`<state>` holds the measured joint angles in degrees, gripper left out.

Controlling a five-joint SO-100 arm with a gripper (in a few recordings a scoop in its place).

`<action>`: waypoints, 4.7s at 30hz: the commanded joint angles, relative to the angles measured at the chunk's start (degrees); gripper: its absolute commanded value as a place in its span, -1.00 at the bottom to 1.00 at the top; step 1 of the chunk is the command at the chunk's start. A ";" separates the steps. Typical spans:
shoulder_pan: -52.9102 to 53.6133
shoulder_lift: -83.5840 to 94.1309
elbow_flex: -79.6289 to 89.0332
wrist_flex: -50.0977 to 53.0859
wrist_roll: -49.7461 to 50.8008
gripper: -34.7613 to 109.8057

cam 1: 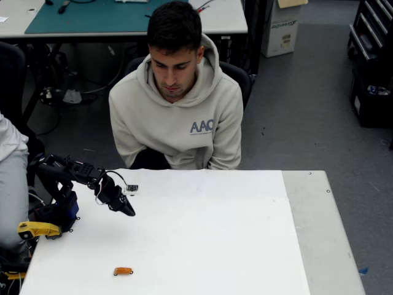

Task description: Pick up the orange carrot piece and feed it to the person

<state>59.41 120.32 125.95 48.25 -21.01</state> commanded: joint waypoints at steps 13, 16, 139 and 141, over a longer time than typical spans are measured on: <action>18.81 -12.74 -8.17 -0.97 -16.61 -0.55; 21.18 -18.46 -13.97 -0.97 -17.40 -0.55; -11.34 -31.11 -60.38 -0.26 -18.19 -0.56; -13.62 -32.52 -63.02 -0.88 -18.19 -0.56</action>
<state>48.78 82.71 70.31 47.64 -38.58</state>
